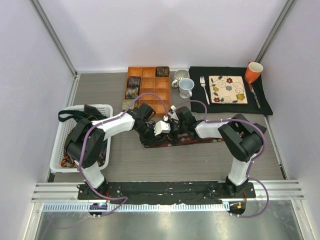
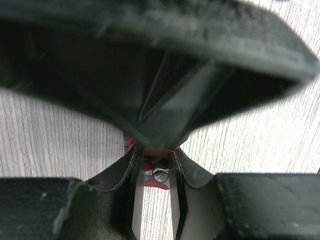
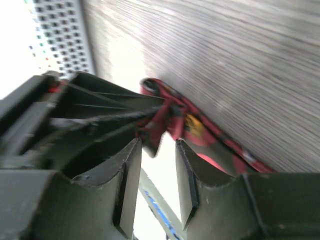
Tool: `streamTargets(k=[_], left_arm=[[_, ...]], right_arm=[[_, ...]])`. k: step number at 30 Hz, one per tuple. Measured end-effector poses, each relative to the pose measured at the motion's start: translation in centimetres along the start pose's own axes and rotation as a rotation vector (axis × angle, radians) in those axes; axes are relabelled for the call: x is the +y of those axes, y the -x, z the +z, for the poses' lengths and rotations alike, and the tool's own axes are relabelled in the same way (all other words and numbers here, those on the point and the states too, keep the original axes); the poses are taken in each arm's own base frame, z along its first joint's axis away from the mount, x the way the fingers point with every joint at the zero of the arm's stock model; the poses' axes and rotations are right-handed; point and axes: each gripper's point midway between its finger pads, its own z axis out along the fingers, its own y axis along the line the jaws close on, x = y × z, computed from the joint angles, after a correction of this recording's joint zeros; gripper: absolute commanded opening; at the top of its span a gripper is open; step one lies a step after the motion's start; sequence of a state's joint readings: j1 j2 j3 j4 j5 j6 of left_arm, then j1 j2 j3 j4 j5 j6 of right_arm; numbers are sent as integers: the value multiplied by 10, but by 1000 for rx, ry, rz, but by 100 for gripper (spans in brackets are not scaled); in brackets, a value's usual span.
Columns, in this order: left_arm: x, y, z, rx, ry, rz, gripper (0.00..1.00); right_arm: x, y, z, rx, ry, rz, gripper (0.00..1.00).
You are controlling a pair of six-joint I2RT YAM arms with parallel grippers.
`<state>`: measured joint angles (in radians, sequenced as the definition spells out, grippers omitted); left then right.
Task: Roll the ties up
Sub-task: Roll the tie at the center of the board.
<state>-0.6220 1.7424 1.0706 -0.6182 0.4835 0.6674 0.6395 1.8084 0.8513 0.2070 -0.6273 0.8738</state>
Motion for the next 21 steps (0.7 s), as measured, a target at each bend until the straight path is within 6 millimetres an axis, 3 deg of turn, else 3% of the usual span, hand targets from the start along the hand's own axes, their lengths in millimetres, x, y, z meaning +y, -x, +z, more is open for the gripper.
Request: streamTargets(k=[5,14,16,19,21], left_arm=[[0,1,1,-2,-6,2,26],[0,0,2,-1,-13,13,26],[0,0,2,0,-14,12,26],[0,0,2,1,-15,11,26],[0,0,2,2,-16,10,26]], right_arm=[[15,7,1,-20,69,0,40],[12,4,0,-17,67,-9,37],[11,4,1,-15,65,-11,33],[8,5,6,-5,56,-21,20],[3,4,8,3,44,-21,5]])
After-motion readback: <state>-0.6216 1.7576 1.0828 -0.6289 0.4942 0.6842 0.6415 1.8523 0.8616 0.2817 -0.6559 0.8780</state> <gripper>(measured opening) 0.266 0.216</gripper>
